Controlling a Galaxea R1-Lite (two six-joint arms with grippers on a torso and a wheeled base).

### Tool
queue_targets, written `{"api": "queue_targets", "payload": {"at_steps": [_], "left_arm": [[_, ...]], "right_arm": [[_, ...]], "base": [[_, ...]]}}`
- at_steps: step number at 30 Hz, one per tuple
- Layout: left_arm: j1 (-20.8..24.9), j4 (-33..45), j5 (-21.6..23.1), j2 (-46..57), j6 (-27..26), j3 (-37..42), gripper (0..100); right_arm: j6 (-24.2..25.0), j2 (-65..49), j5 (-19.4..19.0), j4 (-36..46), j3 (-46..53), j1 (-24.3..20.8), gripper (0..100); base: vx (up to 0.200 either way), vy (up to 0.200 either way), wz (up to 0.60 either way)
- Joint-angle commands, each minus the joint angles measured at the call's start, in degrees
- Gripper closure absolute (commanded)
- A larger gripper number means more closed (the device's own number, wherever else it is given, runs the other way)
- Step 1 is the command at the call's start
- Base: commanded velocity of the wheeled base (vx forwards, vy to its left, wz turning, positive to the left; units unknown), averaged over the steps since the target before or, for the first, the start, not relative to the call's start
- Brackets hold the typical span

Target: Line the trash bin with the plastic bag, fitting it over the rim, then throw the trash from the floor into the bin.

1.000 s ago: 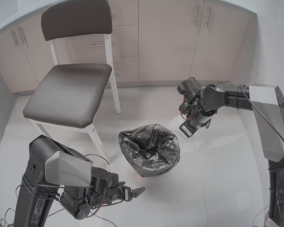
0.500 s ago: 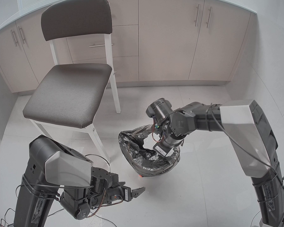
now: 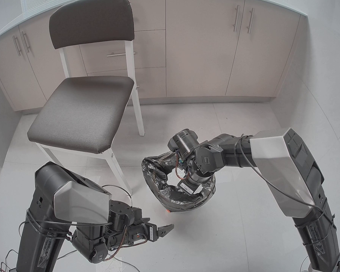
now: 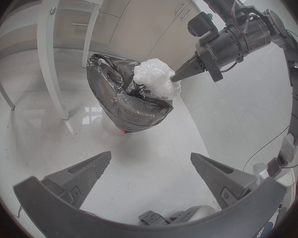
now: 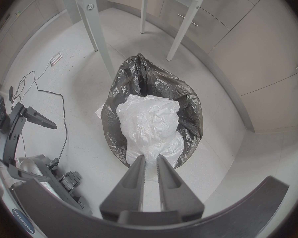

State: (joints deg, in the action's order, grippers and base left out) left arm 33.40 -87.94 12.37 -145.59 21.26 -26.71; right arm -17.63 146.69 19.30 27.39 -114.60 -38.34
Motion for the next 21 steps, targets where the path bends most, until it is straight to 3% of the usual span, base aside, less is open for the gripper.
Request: {"api": "queue_targets", "payload": {"at_steps": [1,16,17,21], "left_arm": [[0.0,-0.04,0.02,-0.04,0.01,-0.01,0],[0.0,-0.04,0.02,-0.04,0.01,-0.01,0],[0.0,-0.04,0.02,-0.04,0.01,-0.01,0],[0.0,-0.04,0.02,-0.04,0.01,-0.01,0]], "right_arm": [[-0.04,0.26,-0.05,0.03,0.01,-0.16,100],[-0.04,0.35,-0.05,-0.23,0.01,0.19,100],[-0.04,0.44,-0.05,-0.23,0.01,0.19,0],[-0.04,0.44,-0.14,-0.5,0.01,0.28,0]], "base": [[0.0,0.0,0.0],[0.0,0.0,0.0],[0.0,0.0,0.0],[0.0,0.0,0.0]]}}
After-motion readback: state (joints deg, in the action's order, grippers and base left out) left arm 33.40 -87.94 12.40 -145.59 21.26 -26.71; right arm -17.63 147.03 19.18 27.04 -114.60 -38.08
